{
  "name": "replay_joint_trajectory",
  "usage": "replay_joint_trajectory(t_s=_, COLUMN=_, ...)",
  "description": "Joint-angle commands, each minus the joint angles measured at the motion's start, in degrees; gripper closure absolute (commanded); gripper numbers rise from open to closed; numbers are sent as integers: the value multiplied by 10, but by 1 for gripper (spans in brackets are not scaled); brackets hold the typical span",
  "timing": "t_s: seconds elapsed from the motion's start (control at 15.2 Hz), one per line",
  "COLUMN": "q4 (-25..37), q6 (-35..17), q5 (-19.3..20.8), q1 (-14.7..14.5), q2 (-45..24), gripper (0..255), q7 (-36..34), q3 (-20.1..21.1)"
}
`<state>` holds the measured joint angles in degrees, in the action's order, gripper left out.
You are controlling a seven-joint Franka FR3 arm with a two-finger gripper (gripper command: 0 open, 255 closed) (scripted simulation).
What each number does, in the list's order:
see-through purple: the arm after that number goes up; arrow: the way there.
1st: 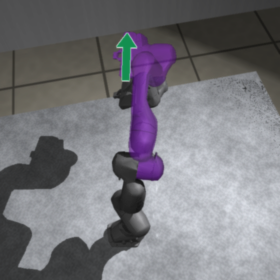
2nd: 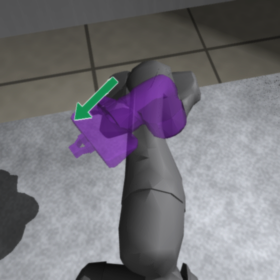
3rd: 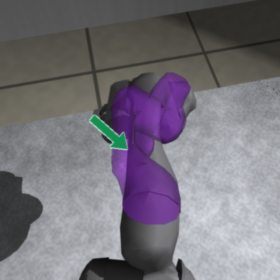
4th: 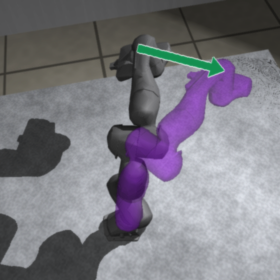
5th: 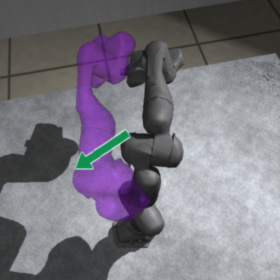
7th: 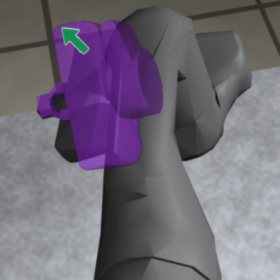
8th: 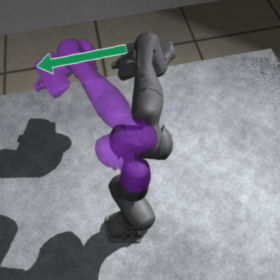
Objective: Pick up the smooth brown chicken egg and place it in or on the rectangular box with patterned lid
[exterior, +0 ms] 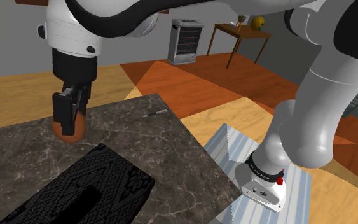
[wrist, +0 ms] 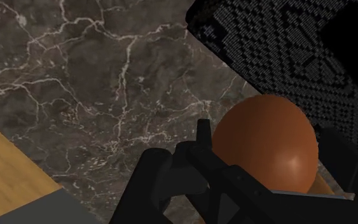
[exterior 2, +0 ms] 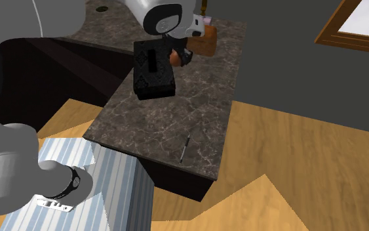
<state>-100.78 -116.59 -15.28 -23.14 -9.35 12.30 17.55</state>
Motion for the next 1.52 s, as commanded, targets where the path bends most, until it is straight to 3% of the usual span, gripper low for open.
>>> replay_joint_trajectory(t_s=0.0, q4=-4, q6=-6, q5=3, q1=-14, q2=5, gripper=255, q7=-24, q3=9)
replay_joint_trajectory(t_s=0.86, q4=5, q6=-56, q5=50, q1=-117, q2=-14, gripper=255, q7=-199, q3=71)
replay_joint_trajectory(t_s=1.45, q4=-42, q6=-119, q5=51, q1=-120, q2=-32, gripper=255, q7=-189, q3=70)
